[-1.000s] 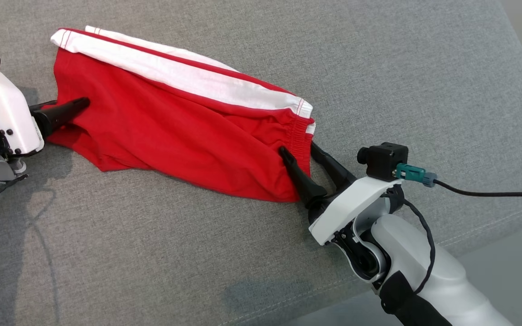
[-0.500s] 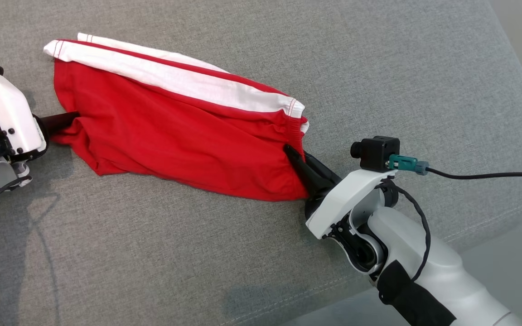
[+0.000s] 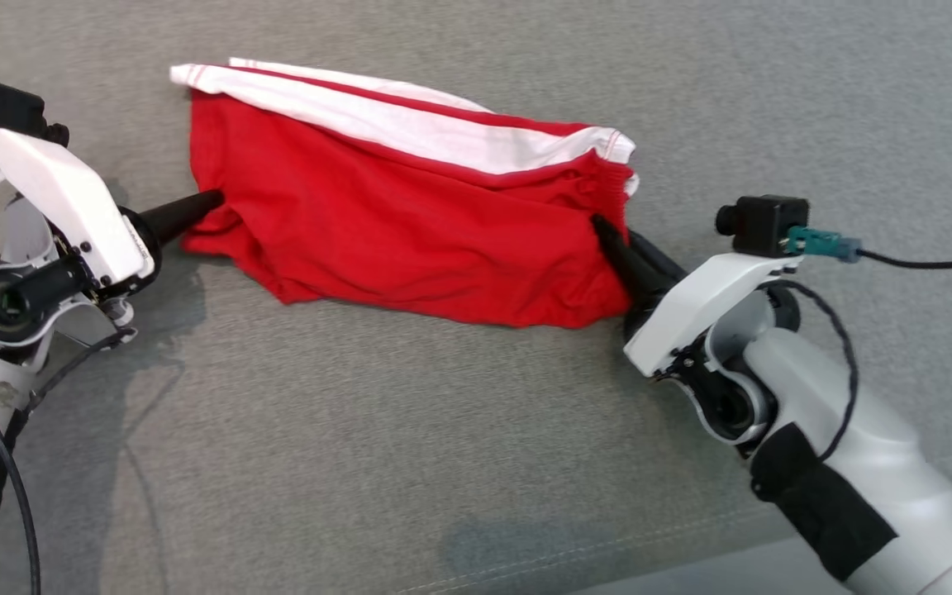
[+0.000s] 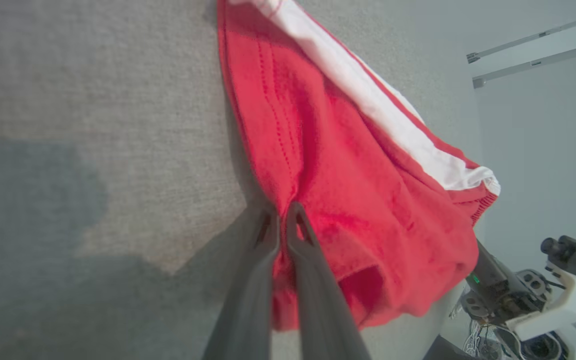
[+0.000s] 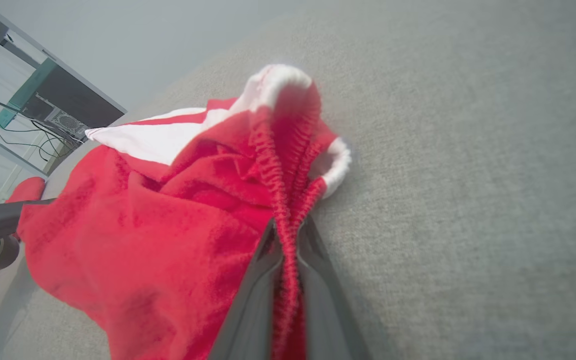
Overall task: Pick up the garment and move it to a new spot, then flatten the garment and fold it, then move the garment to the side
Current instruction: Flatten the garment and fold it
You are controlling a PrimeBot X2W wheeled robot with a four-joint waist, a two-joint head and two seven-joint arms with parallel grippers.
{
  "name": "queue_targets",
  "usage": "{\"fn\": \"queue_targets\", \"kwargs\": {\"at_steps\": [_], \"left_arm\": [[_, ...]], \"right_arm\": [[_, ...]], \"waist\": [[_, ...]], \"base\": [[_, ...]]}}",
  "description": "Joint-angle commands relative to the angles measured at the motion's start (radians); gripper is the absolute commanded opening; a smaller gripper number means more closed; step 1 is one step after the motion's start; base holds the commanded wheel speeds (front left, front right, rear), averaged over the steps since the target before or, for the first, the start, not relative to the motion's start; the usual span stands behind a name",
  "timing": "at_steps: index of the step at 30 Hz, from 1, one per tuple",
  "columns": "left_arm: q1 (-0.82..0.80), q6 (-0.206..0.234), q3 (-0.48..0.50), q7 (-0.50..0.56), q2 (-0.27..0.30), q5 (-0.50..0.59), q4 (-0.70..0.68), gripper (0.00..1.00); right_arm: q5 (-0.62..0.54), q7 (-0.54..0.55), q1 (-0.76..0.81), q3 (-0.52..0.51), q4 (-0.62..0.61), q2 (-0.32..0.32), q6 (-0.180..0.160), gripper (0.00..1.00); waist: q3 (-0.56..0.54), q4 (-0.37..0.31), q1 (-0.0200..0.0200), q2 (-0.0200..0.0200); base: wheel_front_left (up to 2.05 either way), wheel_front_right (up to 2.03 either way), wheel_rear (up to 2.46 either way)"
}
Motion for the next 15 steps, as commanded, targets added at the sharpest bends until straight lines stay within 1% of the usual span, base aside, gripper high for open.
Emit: {"fn": "queue_targets", "kwargs": {"at_steps": [1,9,11,12,15], "left_arm": [[0.007,-0.008,0.054,-0.028,0.04,-0.015,-0.033,0.0],[0.162,-0.054,0.099,-0.176,0.008,-0.044,-0.128,0.0],[0.211,-0.063,0.099,-0.211,0.006,-0.039,-0.16,0.0],[0.258,-0.072,0.101,-0.249,-0.003,-0.036,-0.198,0.0],[0.303,-0.078,0.103,-0.283,-0.005,-0.031,-0.235,0.0]], "right_arm": [[0.023,0.023,0.019,-0.004,-0.039,-0.016,0.004,0.0],[0.094,0.16,0.092,-0.045,-0.198,-0.144,0.004,0.0],[0.115,0.192,0.122,-0.066,-0.241,-0.174,0.004,0.0],[0.139,0.218,0.158,-0.098,-0.282,-0.201,0.004,0.0],[0.15,0.237,0.196,-0.131,-0.318,-0.225,0.004,0.0]], "waist": [[-0.017,0.054,0.0,0.0],[-0.069,0.17,0.0,0.0],[-0.082,0.197,0.0,0.0],[-0.094,0.228,0.0,0.0],[-0.105,0.253,0.0,0.0]], "base": [[0.0,0.0,0.0],[0.0,0.0,0.0],[0.0,0.0,0.0],[0.0,0.0,0.0],[0.0,0.0,0.0]]}}
